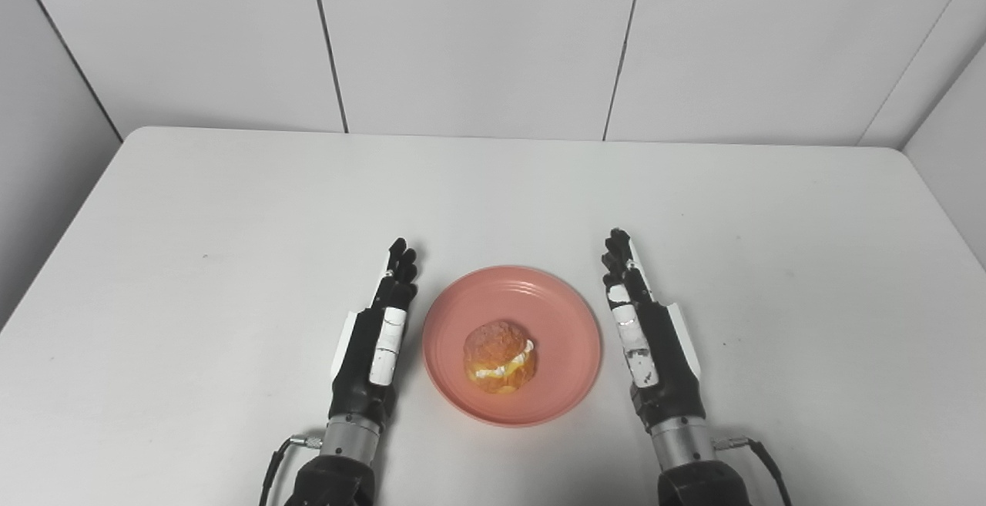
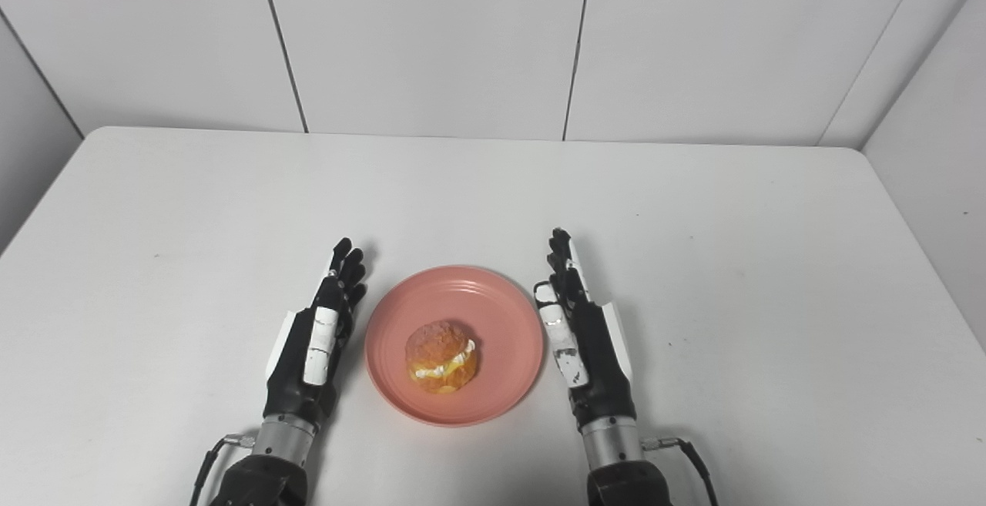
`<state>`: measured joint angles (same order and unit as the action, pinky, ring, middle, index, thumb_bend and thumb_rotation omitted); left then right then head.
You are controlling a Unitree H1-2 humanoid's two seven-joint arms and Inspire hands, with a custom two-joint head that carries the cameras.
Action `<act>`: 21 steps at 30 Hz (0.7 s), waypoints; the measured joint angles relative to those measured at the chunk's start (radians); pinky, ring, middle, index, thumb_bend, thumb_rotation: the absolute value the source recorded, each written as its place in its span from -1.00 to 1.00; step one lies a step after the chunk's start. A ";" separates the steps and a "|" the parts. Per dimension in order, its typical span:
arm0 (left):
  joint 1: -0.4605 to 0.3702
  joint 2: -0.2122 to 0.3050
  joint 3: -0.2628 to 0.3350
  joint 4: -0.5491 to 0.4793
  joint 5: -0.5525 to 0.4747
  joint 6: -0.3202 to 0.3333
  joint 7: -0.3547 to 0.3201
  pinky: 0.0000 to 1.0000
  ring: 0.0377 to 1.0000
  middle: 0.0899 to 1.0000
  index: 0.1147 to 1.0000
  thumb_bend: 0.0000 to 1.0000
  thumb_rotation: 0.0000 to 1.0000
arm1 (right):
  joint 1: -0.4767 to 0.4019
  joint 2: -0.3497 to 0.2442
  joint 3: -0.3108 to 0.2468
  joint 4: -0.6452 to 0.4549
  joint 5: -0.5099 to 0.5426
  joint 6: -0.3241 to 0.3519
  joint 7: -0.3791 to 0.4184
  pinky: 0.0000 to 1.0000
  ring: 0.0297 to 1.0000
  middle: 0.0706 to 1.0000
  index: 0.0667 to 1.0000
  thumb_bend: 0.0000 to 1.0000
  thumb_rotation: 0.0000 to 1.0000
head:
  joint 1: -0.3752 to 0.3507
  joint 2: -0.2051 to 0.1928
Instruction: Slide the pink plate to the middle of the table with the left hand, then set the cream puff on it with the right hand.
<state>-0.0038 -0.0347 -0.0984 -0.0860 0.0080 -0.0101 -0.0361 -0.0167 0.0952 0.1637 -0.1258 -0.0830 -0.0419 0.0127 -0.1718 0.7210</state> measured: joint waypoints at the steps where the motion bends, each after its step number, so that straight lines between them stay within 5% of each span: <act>1: 0.000 0.000 0.000 0.001 0.000 -0.001 0.000 1.00 1.00 1.00 1.00 0.58 1.00 | 0.000 -0.001 0.000 0.000 0.007 0.008 0.005 1.00 1.00 1.00 1.00 0.27 1.00 | 0.002 0.005; 21: 0.000 0.009 -0.002 0.006 0.004 -0.013 -0.009 1.00 1.00 1.00 1.00 0.60 1.00 | -0.024 0.020 -0.063 -0.023 0.109 0.189 -0.004 1.00 1.00 1.00 1.00 -0.10 1.00 | 0.006 0.005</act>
